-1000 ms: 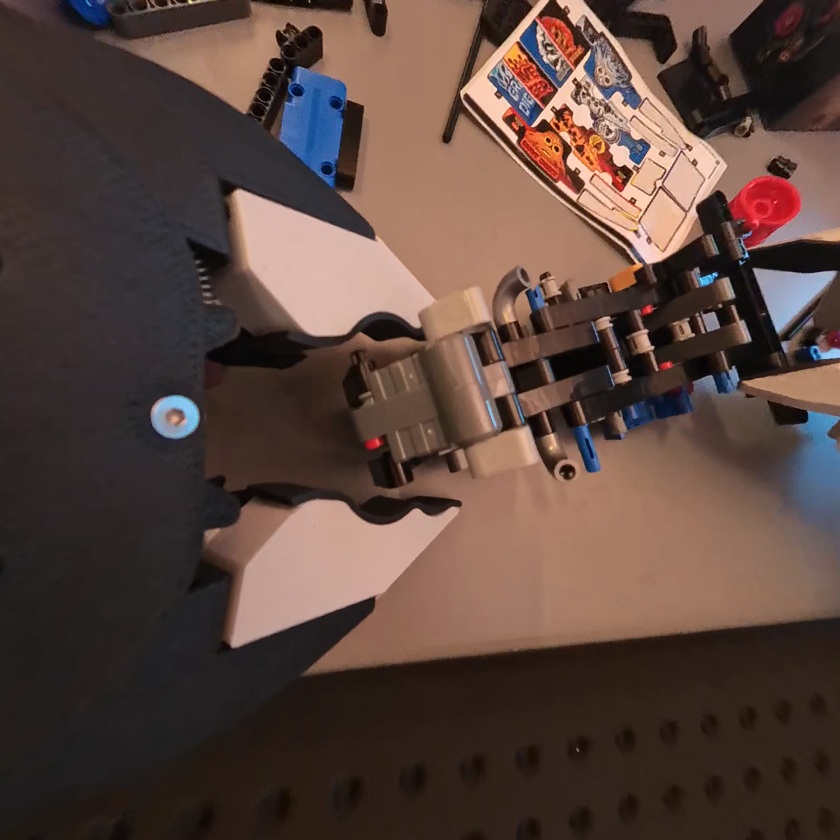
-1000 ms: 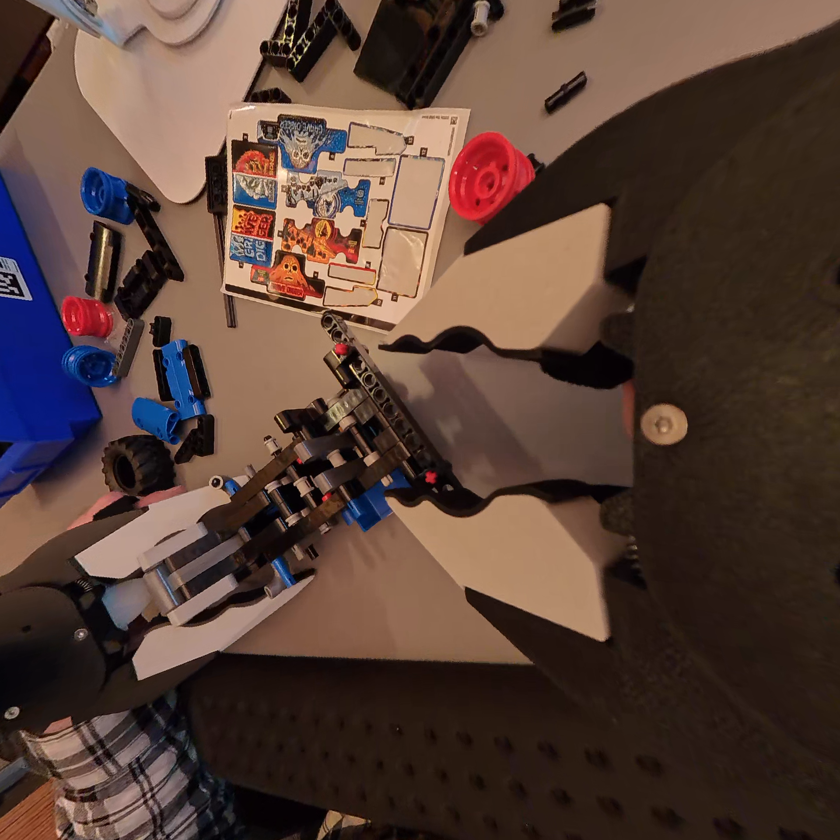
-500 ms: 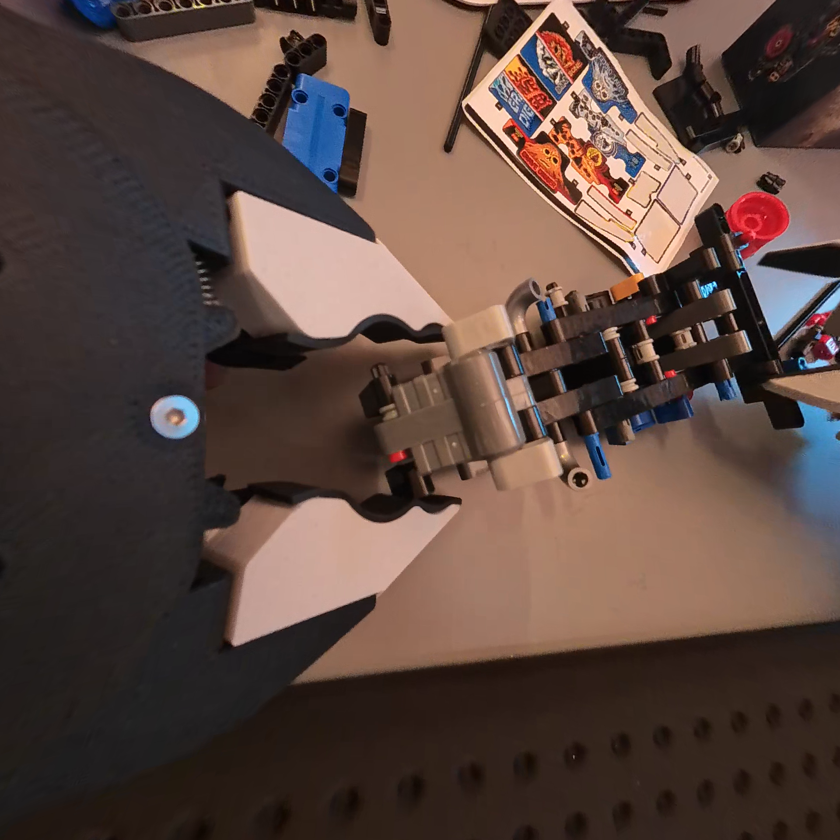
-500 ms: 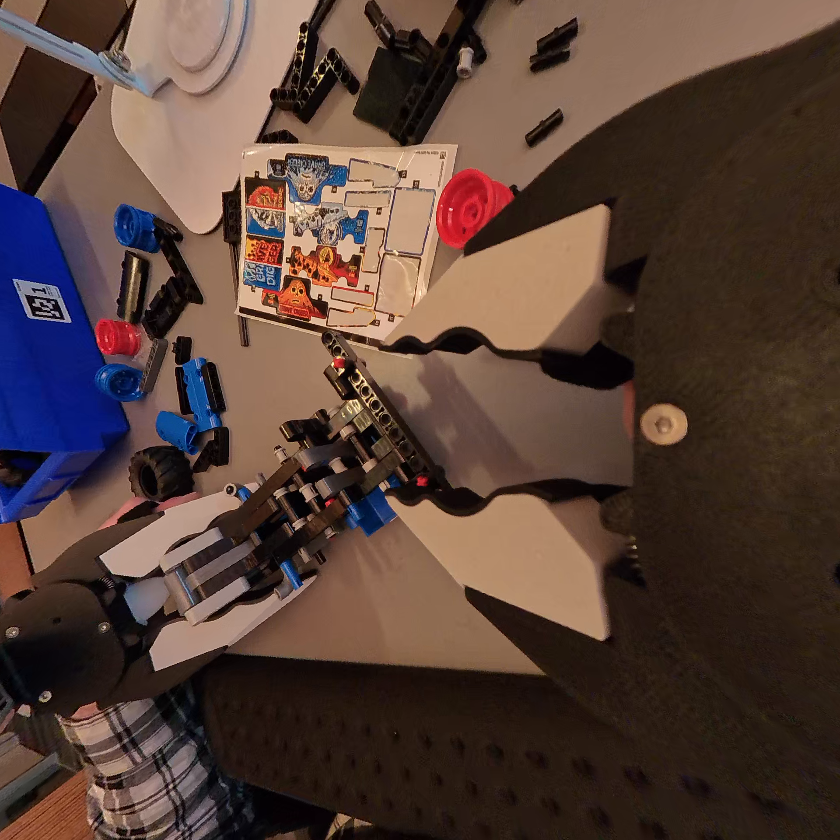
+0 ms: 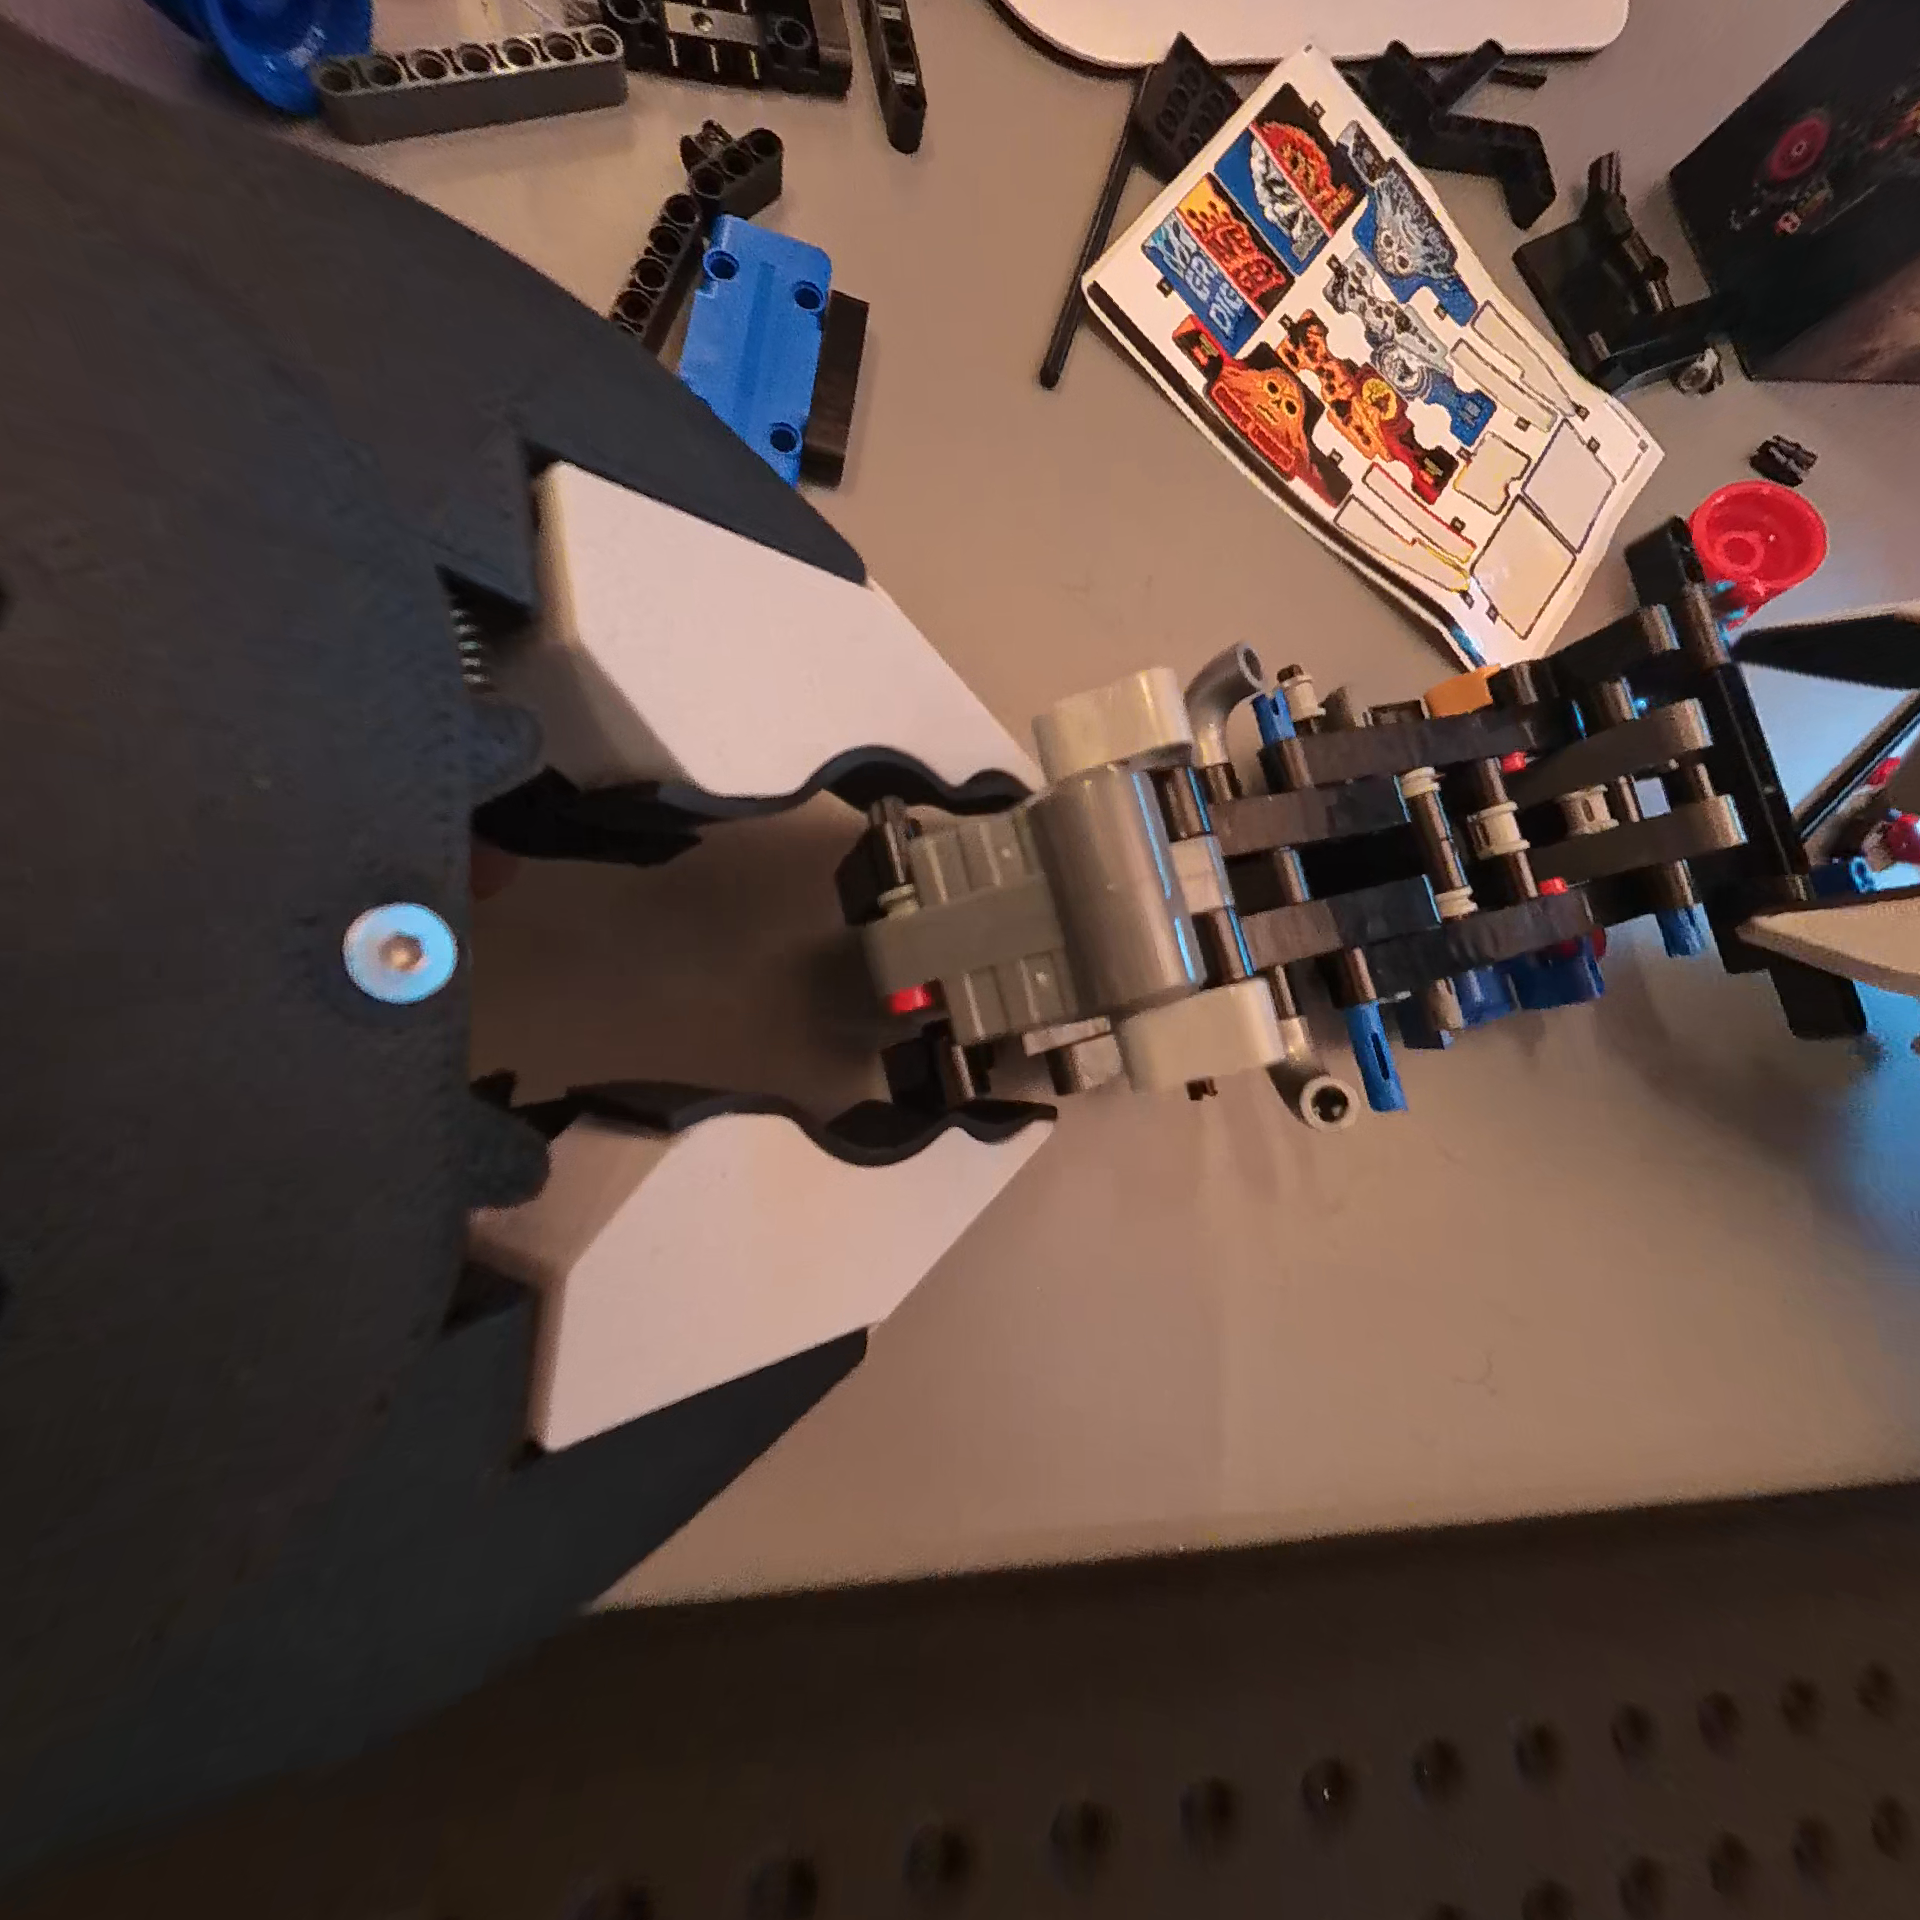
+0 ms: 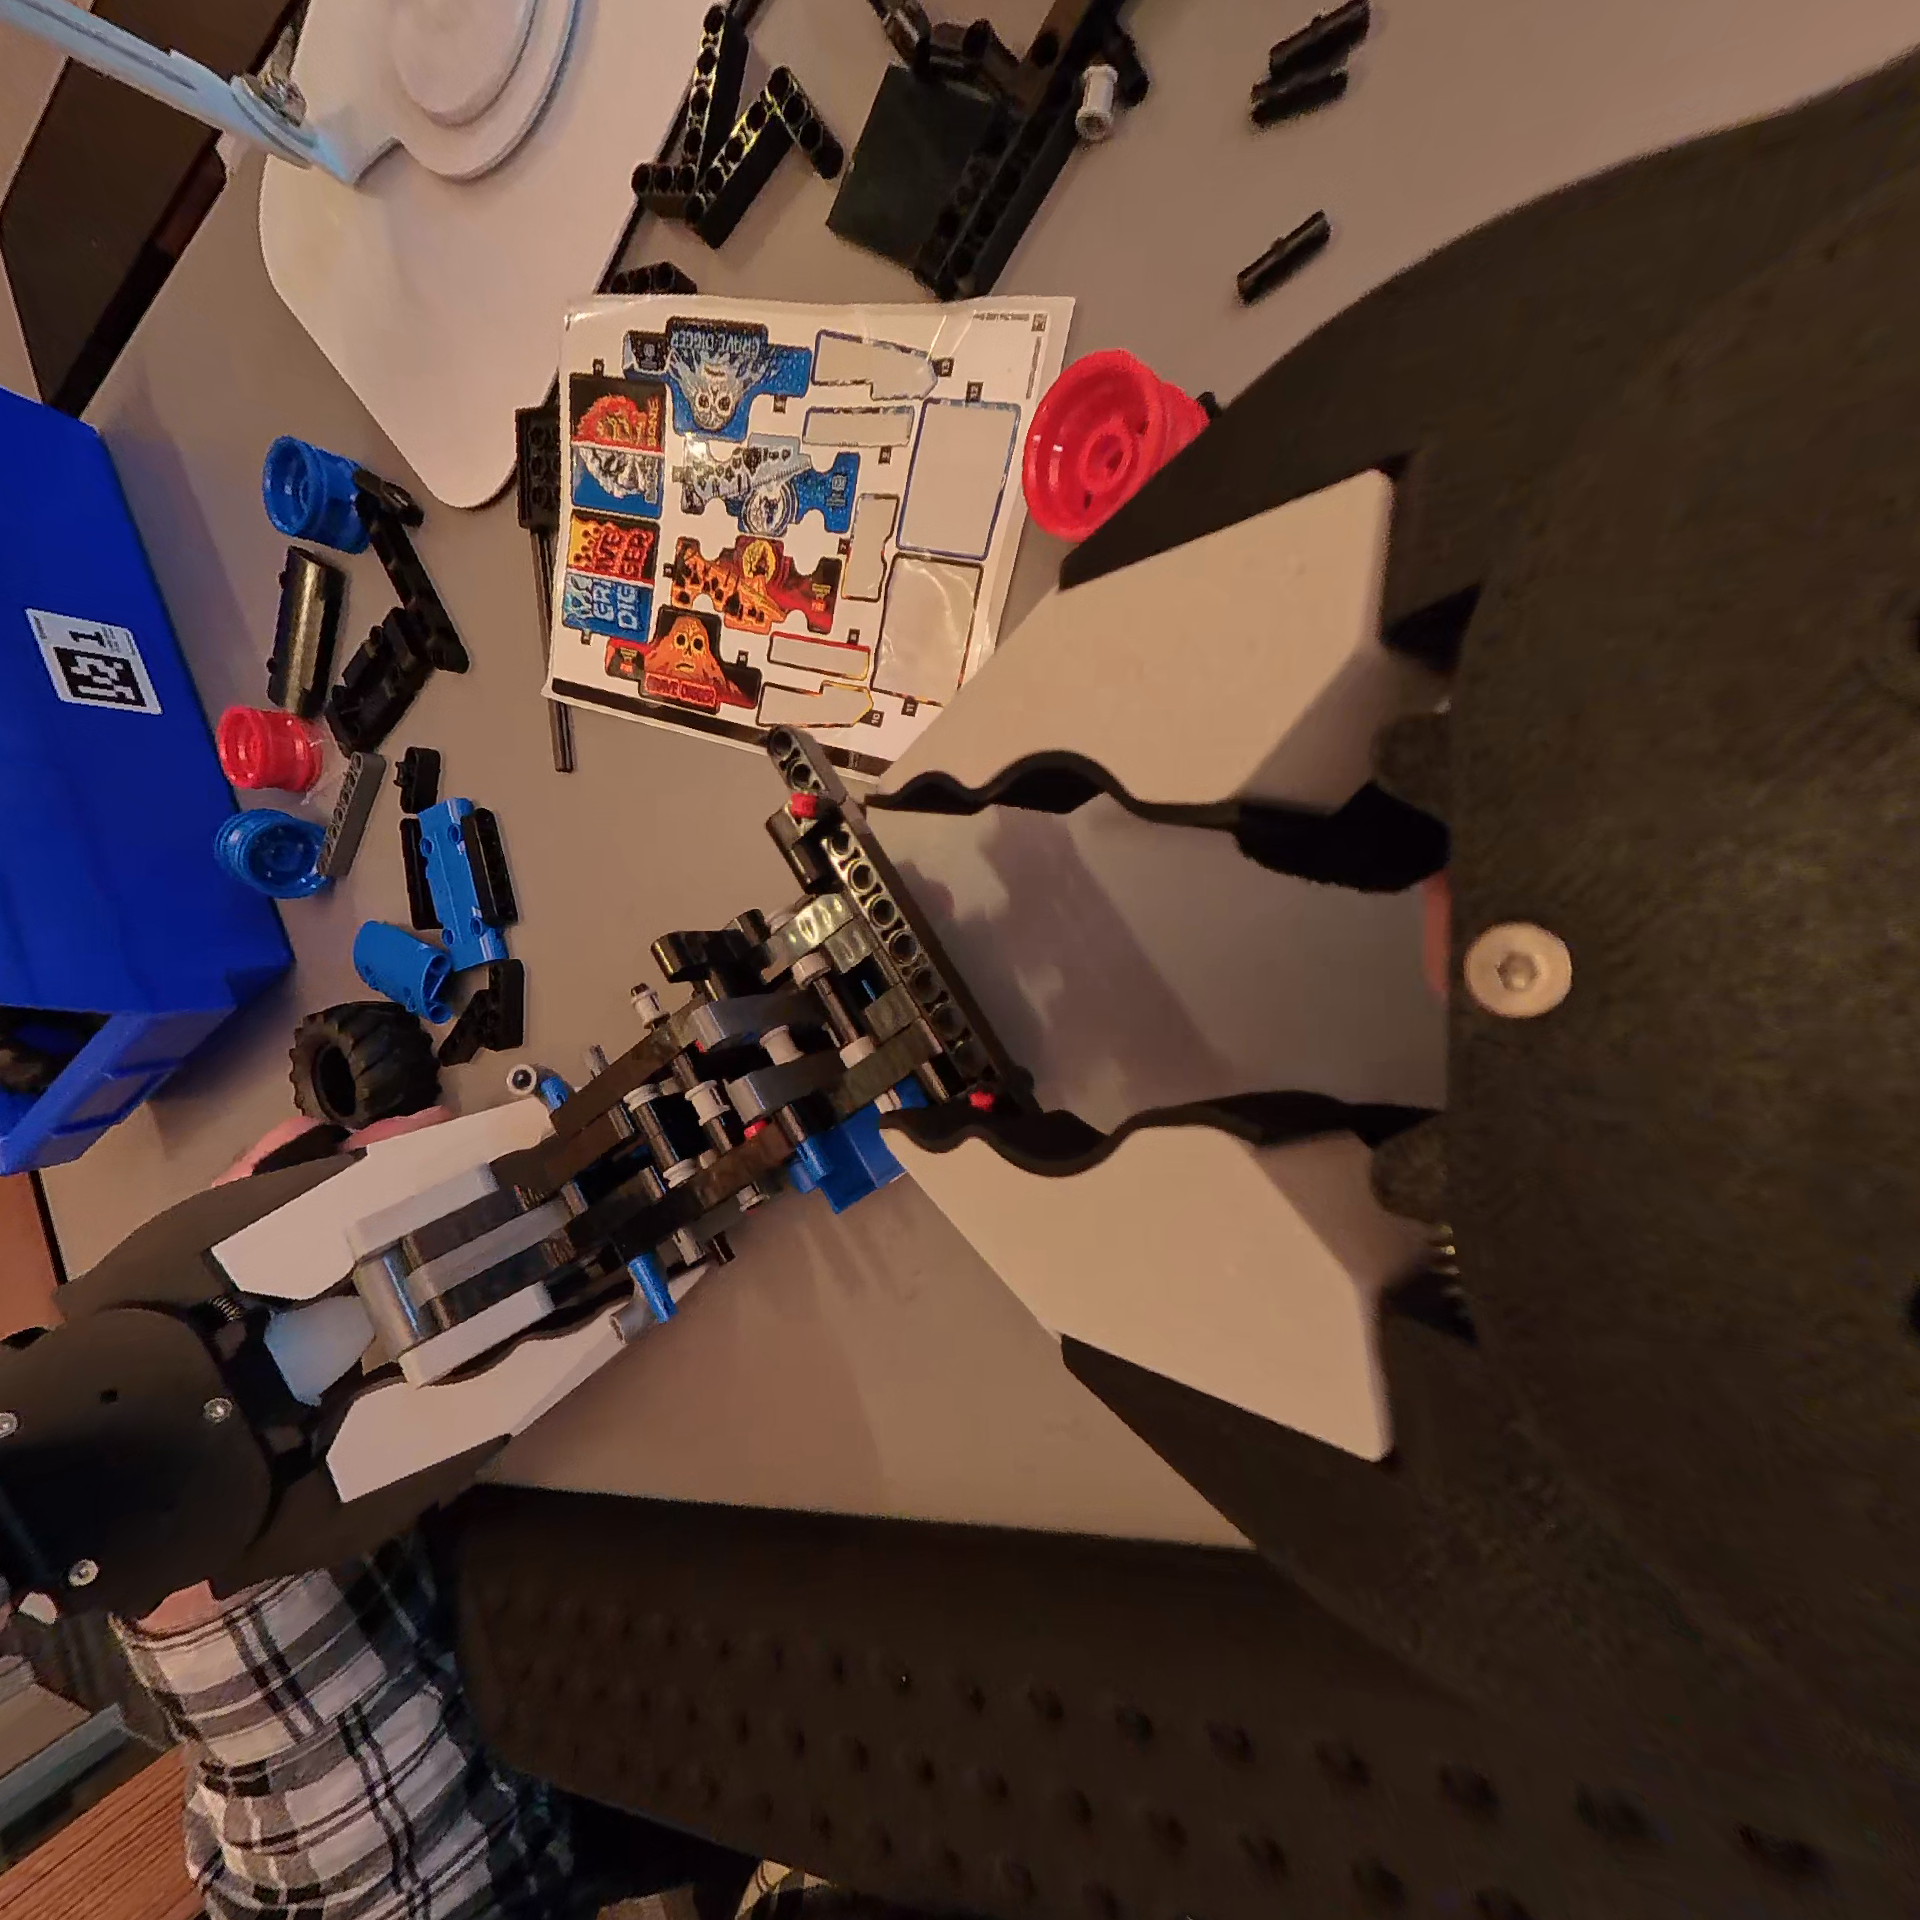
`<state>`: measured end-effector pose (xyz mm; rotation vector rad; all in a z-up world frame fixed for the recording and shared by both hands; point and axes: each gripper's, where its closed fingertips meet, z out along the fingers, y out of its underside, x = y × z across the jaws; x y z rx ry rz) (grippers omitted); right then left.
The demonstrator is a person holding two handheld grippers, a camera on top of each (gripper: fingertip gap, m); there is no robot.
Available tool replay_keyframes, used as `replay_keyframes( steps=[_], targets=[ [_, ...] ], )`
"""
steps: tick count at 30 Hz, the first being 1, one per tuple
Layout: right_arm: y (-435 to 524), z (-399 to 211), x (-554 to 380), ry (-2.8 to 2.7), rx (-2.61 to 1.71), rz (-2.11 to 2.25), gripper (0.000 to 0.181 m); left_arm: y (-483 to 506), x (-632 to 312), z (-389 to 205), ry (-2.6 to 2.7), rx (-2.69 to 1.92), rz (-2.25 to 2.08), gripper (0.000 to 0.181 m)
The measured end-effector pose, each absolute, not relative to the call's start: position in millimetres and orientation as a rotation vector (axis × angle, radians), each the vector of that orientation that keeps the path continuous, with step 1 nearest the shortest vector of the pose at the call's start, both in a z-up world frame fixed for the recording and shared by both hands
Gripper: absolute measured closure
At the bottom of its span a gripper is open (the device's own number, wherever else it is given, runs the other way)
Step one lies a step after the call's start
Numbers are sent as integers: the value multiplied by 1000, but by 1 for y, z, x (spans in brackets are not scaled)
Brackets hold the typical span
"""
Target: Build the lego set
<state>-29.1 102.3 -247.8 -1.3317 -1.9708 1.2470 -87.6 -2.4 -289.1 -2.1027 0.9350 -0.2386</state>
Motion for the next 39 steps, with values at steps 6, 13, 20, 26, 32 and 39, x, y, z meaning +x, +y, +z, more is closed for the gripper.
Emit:
replay_keyframes(
  steps=[6, 13, 20, 26, 32, 39],
  targets=[
    [102, -248, -32, -1963, -1327, 1229, 127, -1, -91, -289, 924, -2108, -228, 128],
    [107, -244, -32, -1939, -1308, 1207, 126, 1, -96, -289, 898, -2116, -217, 131],
    [114, -236, -30, -1896, -1300, 1210, 127, 1, -96, -289, 893, -2117, -222, 132],
    [115, -236, -29, -1898, -1299, 1204, 127, 1, -97, -289, 890, -2118, -220, 132],
    [117, -234, -28, -1888, -1294, 1198, 127, 1, -98, -290, 886, -2121, -215, 132],
    [118, -236, -28, -1898, -1294, 1185, 127, 1, -99, -290, 884, -2124, -210, 132]
  ],
)
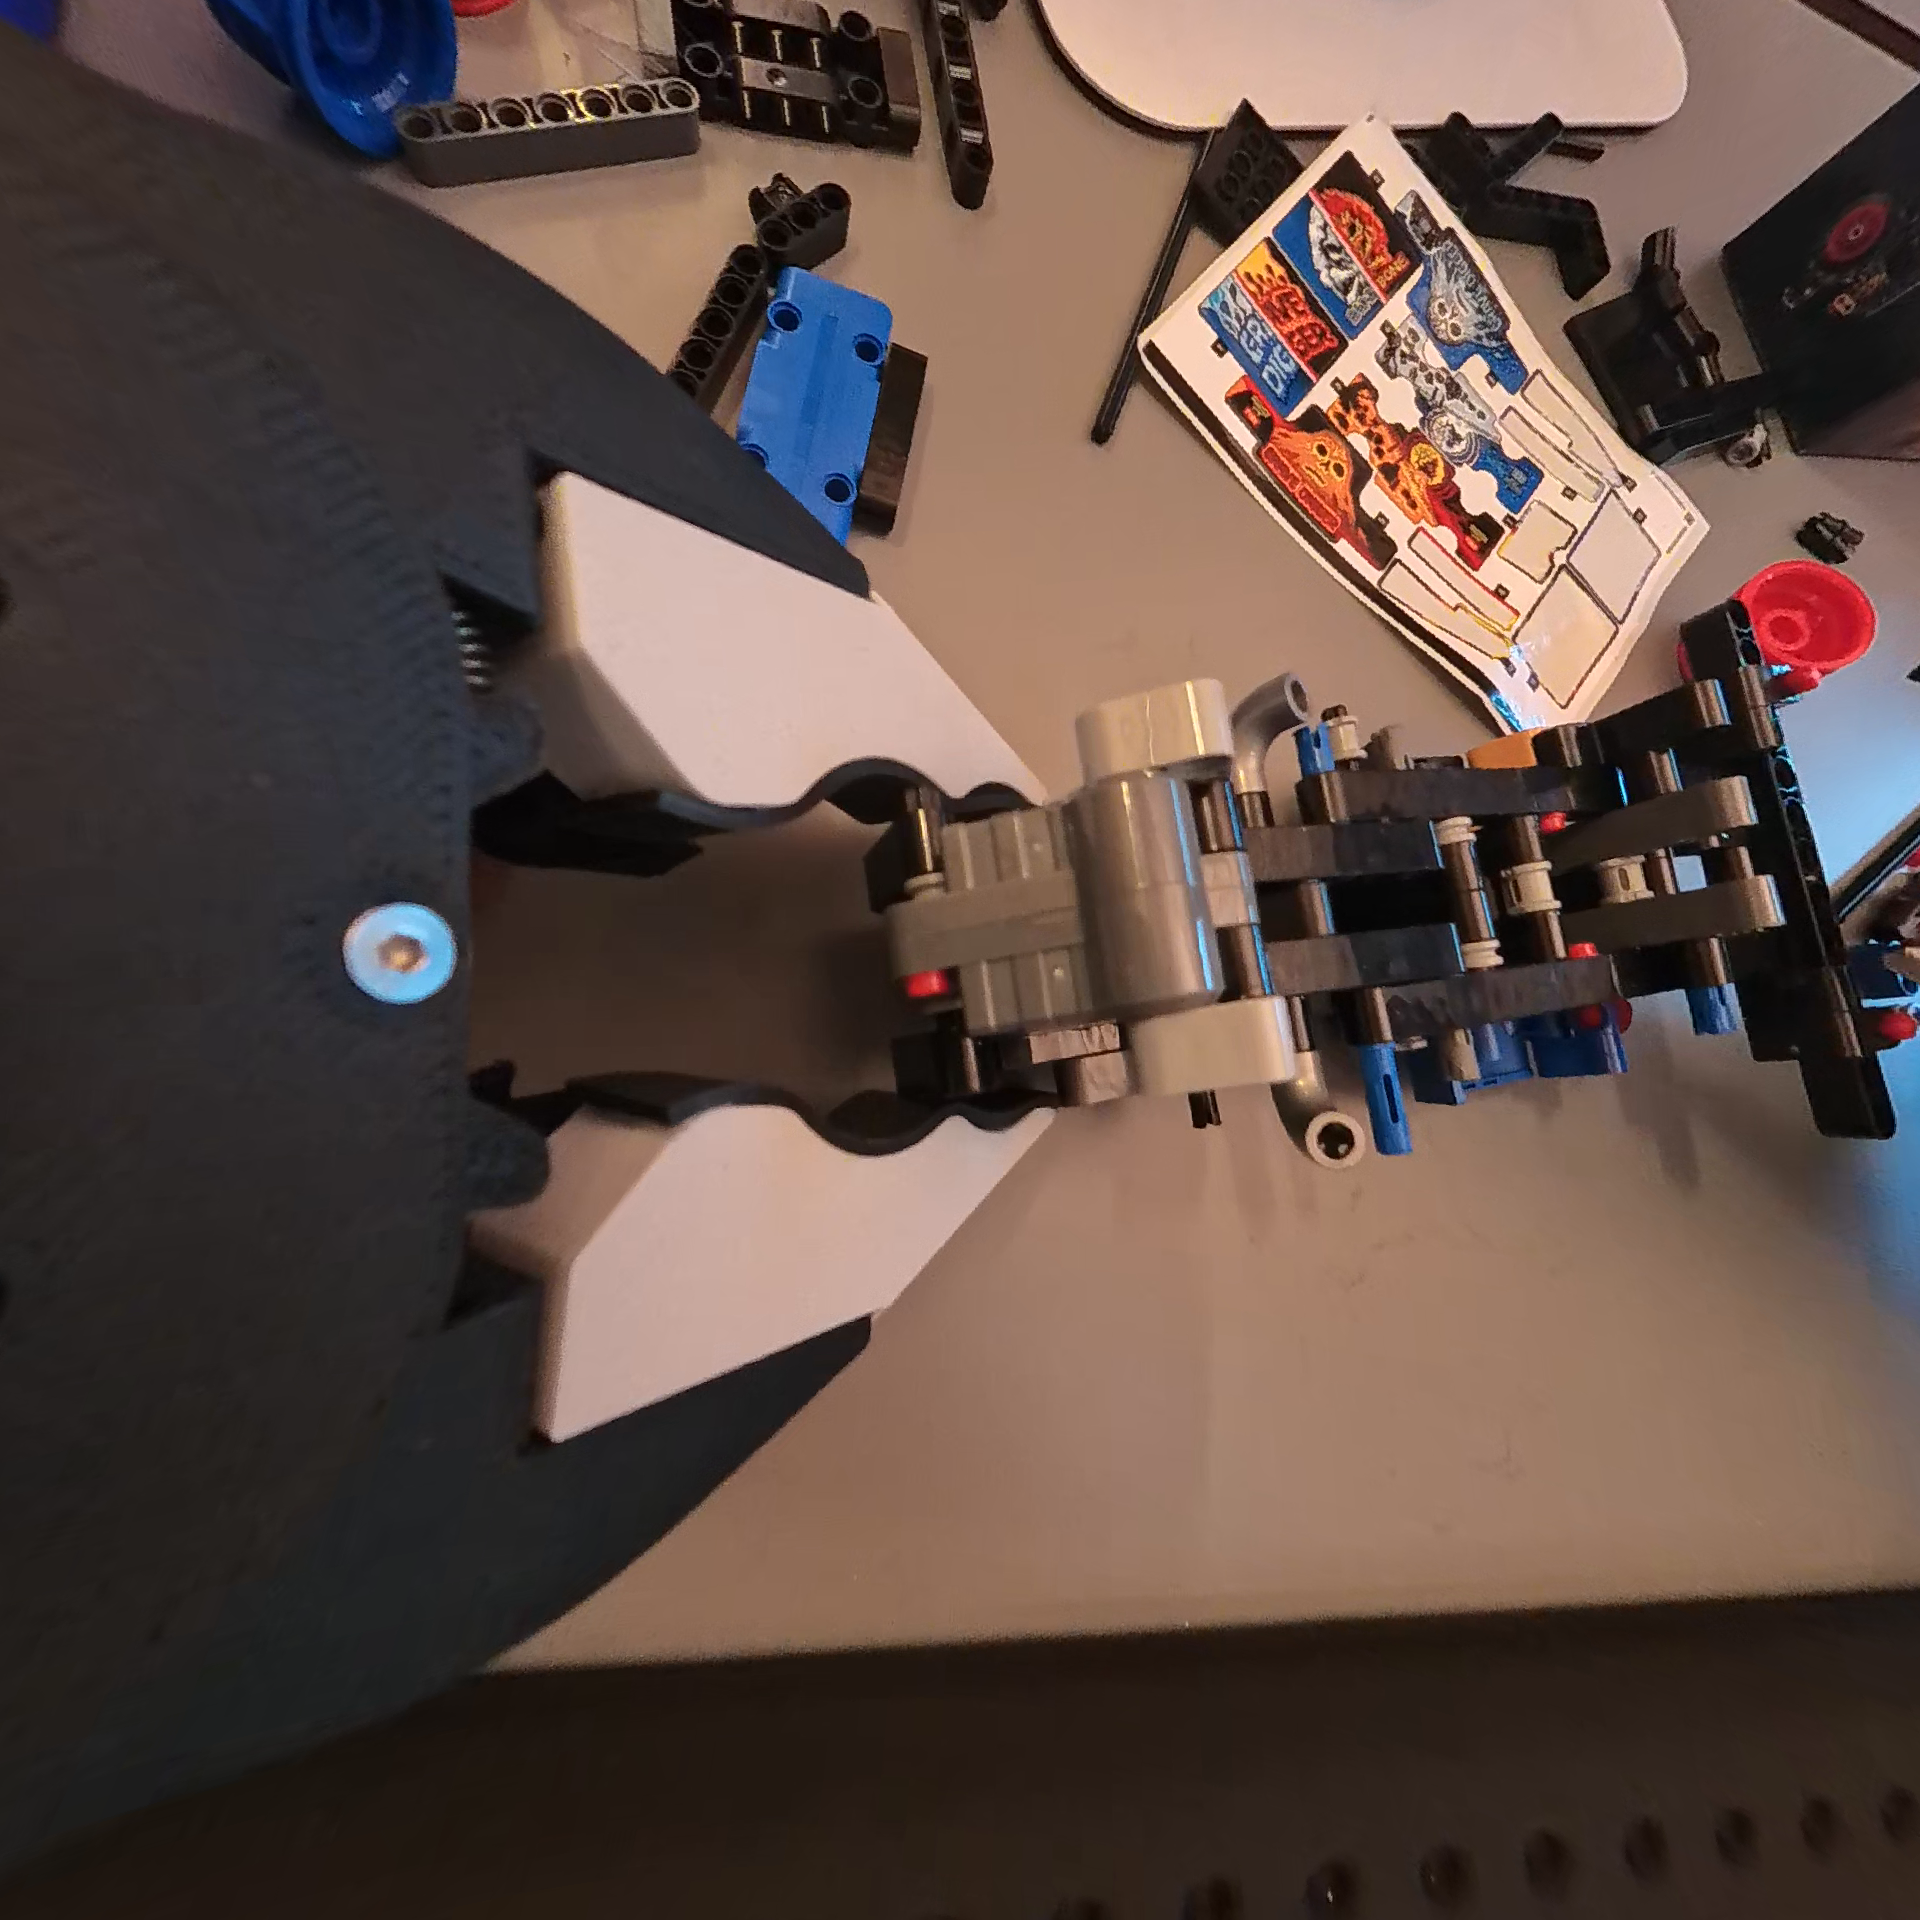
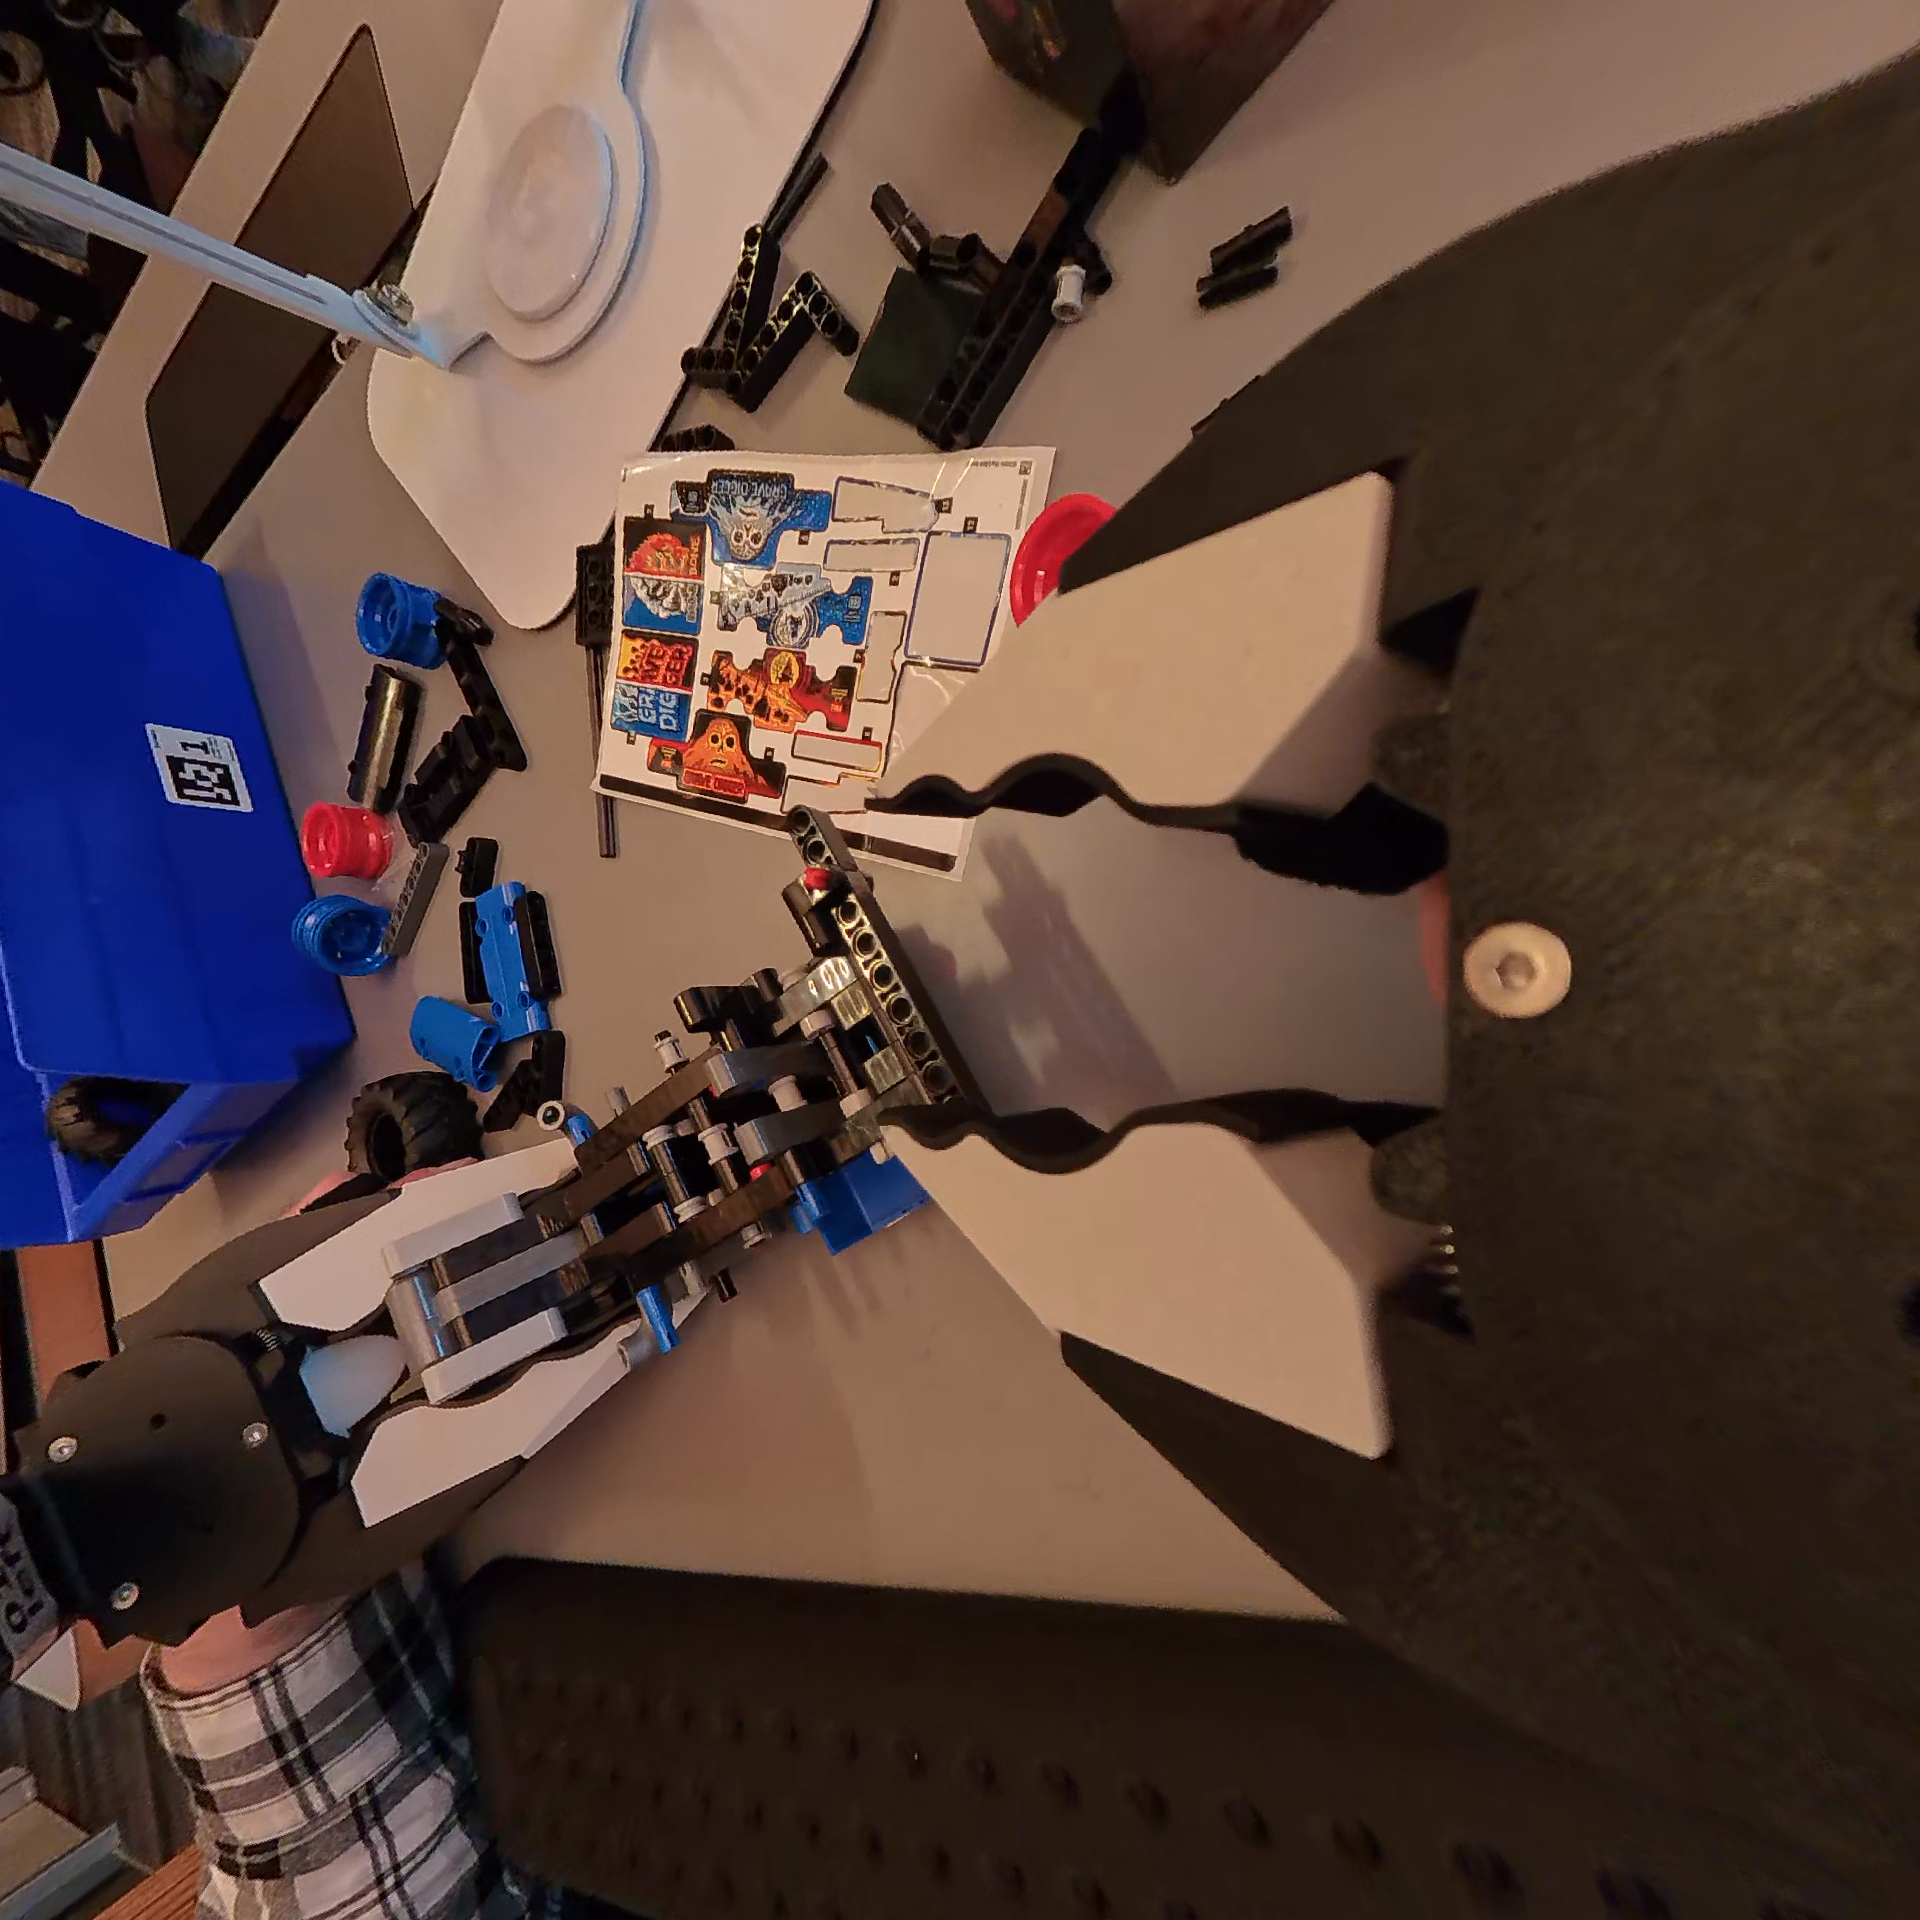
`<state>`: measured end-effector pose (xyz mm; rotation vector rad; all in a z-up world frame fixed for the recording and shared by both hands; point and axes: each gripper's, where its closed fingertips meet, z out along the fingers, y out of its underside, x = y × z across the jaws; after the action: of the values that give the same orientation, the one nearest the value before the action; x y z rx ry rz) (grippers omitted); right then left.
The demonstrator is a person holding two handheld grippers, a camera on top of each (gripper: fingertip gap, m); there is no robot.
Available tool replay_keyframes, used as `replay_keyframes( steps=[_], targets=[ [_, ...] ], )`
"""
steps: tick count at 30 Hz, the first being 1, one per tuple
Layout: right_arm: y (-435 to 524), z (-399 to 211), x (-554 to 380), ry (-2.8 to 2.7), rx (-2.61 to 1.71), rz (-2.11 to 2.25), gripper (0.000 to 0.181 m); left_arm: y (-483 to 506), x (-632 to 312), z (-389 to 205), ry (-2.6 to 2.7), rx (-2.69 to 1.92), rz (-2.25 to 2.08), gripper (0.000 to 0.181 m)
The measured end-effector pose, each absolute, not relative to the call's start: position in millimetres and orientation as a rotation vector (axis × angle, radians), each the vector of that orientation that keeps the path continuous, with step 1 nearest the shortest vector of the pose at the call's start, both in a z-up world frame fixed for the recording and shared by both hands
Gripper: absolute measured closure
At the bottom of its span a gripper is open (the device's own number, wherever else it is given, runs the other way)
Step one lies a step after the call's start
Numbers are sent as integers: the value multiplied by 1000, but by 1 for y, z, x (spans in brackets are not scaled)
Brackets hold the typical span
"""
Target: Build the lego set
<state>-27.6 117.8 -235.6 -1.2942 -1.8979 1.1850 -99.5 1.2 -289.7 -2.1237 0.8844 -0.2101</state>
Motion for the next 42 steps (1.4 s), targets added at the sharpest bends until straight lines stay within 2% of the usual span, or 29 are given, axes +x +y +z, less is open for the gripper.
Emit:
replay_keyframes(
  steps=[16, 21, 27, 34, 42],
  targets=[
    [137, -227, -23, -1839, -1305, 1134, 129, -1, -117, -291, 838, -2171, -178, 132],
    [173, -195, -10, -1638, -1342, 1149, 143, -3, -121, -288, 820, -2178, -176, 126],
    [205, -186, 10, -1535, -1376, 1040, 145, -3, -123, -287, 811, -2174, -169, 124],
    [216, -194, 14, -1530, -1412, 1002, 146, -4, -121, -286, 789, -2170, -216, 138],
    [206, -195, 12, -1569, -1383, 1044, 146, -3, -118, -281, 736, -2185, -268, 139]
  ],
)
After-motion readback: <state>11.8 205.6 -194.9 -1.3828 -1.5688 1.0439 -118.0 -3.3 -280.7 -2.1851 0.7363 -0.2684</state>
